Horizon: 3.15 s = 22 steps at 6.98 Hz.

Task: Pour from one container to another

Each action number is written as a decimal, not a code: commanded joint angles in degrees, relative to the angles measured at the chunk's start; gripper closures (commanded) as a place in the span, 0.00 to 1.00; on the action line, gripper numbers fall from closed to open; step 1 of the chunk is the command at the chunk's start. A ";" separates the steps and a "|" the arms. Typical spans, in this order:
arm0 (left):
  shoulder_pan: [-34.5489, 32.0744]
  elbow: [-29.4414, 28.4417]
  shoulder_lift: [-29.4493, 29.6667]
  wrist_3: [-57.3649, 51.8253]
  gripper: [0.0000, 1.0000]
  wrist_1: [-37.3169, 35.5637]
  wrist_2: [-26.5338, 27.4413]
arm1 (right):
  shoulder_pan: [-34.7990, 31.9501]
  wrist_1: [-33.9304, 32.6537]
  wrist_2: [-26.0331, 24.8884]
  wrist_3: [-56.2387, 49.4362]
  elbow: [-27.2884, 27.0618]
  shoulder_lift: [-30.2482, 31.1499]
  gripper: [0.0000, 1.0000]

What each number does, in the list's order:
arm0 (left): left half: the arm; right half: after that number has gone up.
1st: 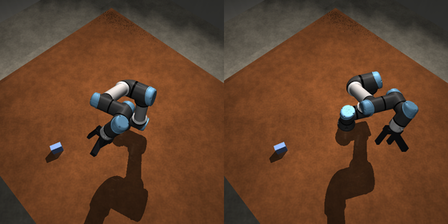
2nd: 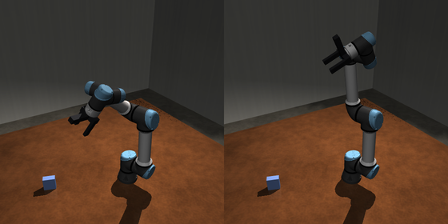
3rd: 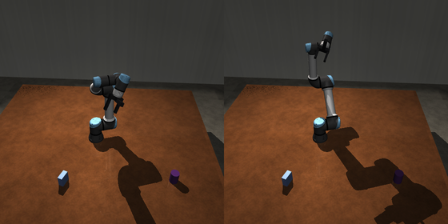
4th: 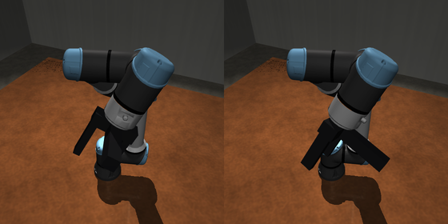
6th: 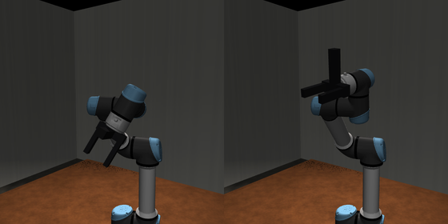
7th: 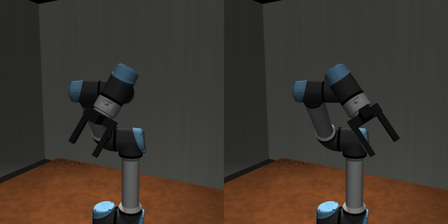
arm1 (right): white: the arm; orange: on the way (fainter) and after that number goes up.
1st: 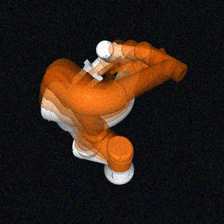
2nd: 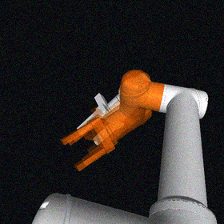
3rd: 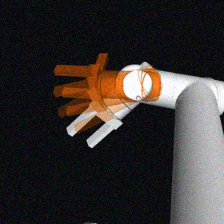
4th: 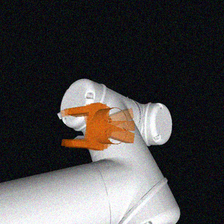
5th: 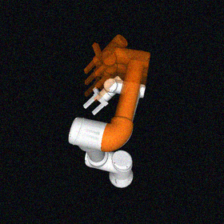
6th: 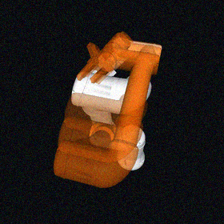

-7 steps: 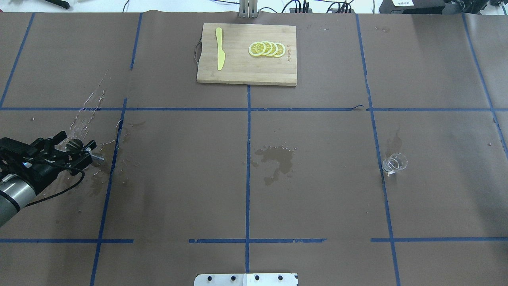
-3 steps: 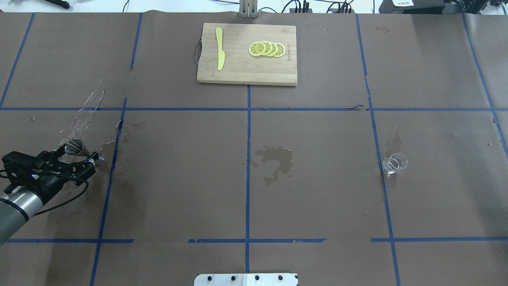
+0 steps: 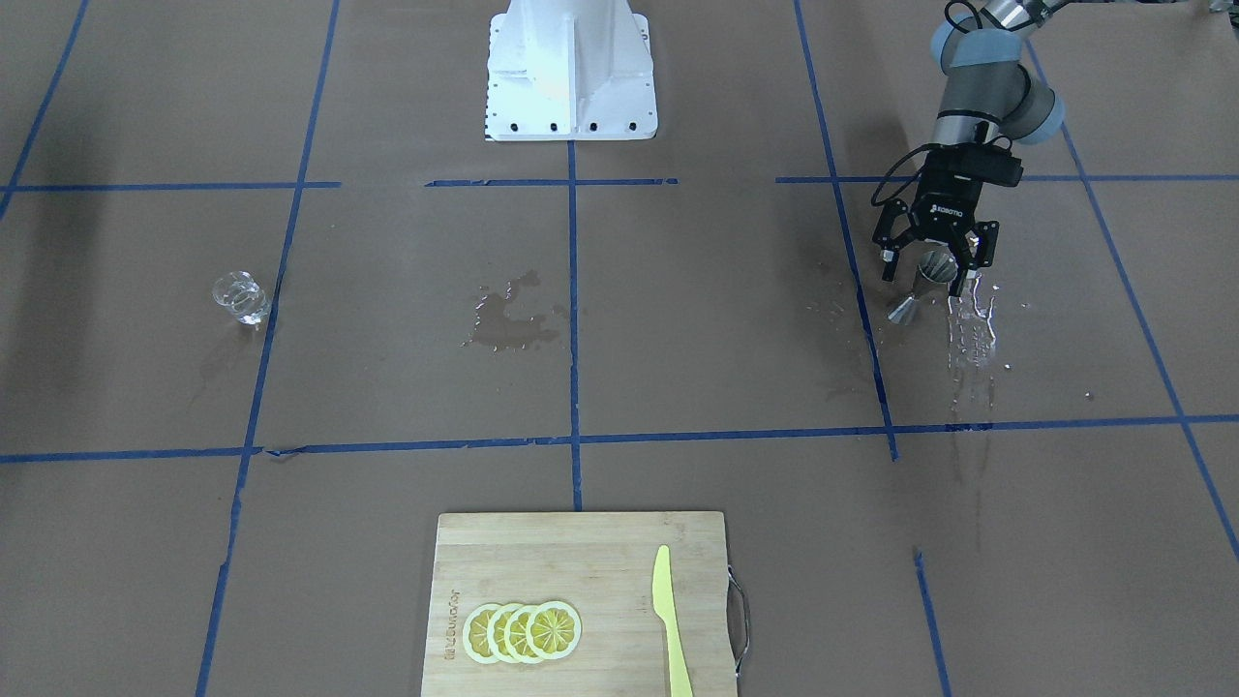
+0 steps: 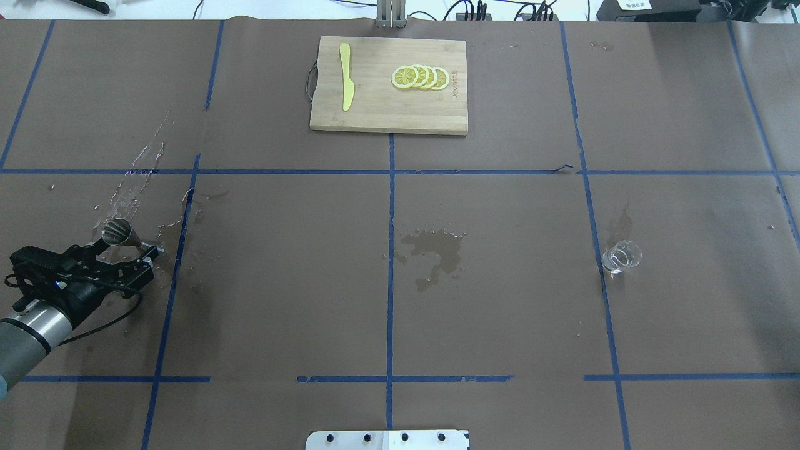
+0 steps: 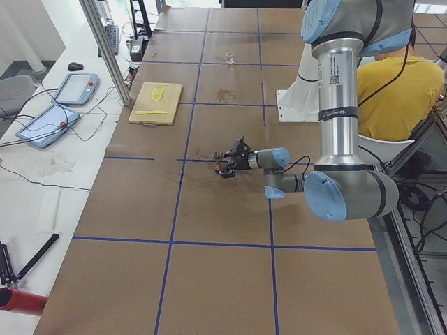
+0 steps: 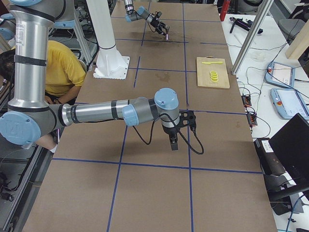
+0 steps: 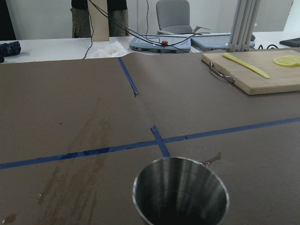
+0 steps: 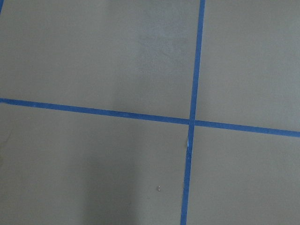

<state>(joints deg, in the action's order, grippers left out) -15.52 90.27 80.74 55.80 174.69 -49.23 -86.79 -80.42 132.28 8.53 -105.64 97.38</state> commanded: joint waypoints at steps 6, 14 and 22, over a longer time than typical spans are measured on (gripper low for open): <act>0.93 -3.34 1.61 0.45 0.46 3.63 1.68 | -0.04 0.00 -0.01 0.00 0.00 -0.09 0.00; 0.84 -2.74 1.61 0.45 0.46 4.08 2.99 | -0.04 0.00 -0.01 0.00 0.00 -0.09 0.00; 0.67 -2.47 1.44 -0.68 1.00 8.61 3.79 | -0.04 0.00 -0.01 0.00 0.00 -0.09 0.00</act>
<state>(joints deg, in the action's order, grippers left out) -14.70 87.72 82.34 55.86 180.54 -45.44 -86.83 -80.42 132.28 8.52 -105.57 97.31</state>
